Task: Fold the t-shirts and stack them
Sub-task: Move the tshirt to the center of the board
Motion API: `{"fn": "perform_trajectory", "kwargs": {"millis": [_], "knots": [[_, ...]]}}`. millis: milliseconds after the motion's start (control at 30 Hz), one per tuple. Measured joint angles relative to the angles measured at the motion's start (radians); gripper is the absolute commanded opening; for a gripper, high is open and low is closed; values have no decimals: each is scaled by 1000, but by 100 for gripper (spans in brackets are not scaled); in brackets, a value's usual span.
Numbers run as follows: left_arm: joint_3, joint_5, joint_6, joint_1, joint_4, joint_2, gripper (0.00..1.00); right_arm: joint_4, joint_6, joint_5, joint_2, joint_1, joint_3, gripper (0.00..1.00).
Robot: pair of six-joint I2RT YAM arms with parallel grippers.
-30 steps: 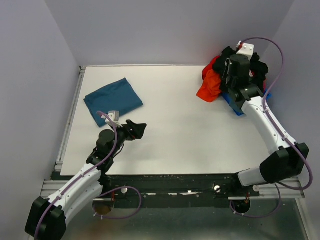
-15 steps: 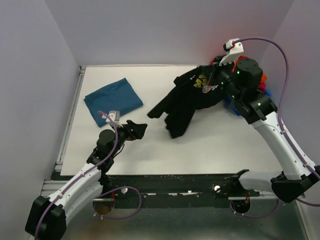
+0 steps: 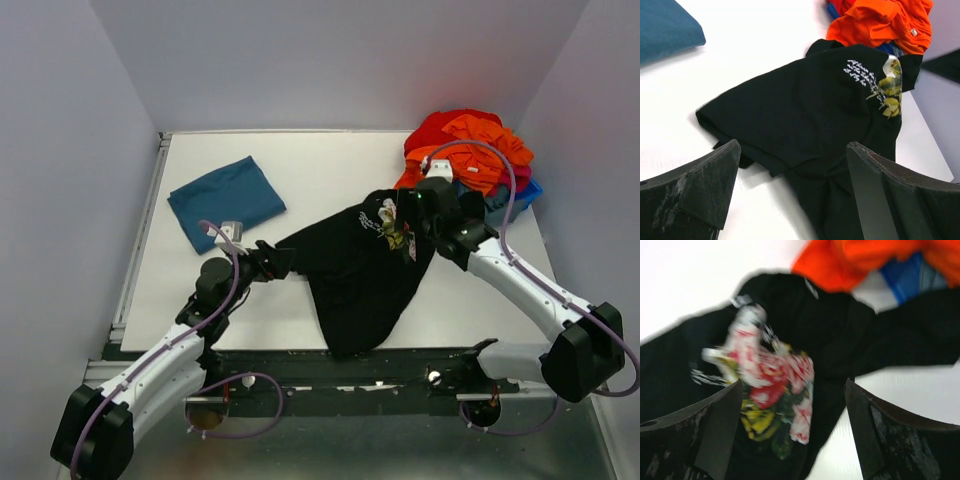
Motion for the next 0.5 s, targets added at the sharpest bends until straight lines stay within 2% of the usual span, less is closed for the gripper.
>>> {"fn": "perform_trajectory", "kwargs": {"millis": [133, 233, 500], "knots": [[0, 0, 0, 0, 0, 18, 95, 43, 24, 14, -46, 0, -183, 86], [13, -19, 2, 0, -27, 60, 93, 116, 38, 30, -79, 0, -256, 86], [84, -179, -37, 0, -169, 134, 89, 348, 86, 68, -135, 0, -426, 85]]}}
